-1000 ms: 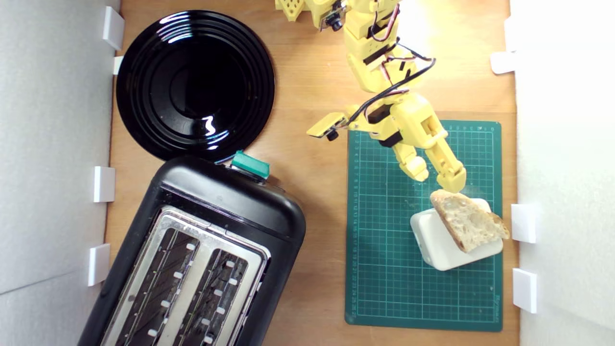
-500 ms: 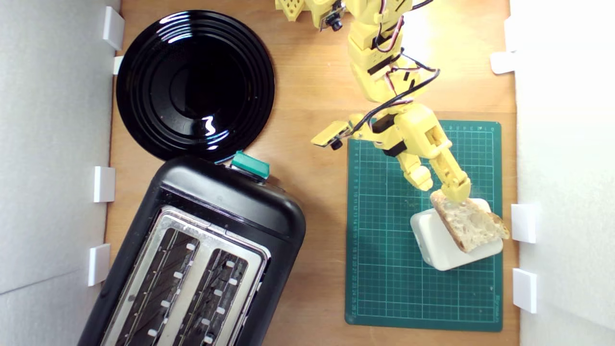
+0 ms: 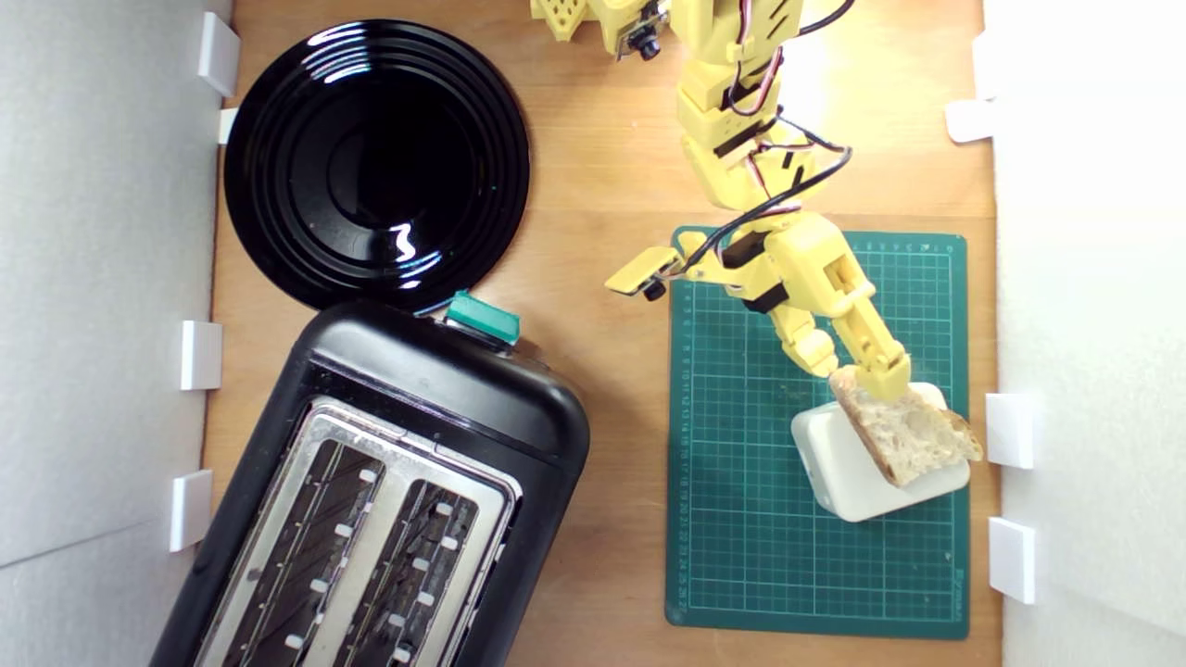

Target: Pick bread and place in toaster

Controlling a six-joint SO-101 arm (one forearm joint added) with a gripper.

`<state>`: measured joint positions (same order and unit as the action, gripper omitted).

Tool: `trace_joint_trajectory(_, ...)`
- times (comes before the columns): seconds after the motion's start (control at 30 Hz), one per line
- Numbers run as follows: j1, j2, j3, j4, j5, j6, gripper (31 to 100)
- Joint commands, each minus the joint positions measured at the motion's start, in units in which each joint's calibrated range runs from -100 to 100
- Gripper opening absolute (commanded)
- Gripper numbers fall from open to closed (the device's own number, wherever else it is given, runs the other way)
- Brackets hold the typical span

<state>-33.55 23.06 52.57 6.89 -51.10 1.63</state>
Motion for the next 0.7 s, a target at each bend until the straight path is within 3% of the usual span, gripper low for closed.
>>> trace_joint_trajectory(0.0, -0.9, -0.2, -4.0, -0.7, -1.8, 0.1, 89.6)
trace_joint_trajectory(0.67, -0.9, 0.6, -6.1, -0.7, -1.6, 0.2, 89.5)
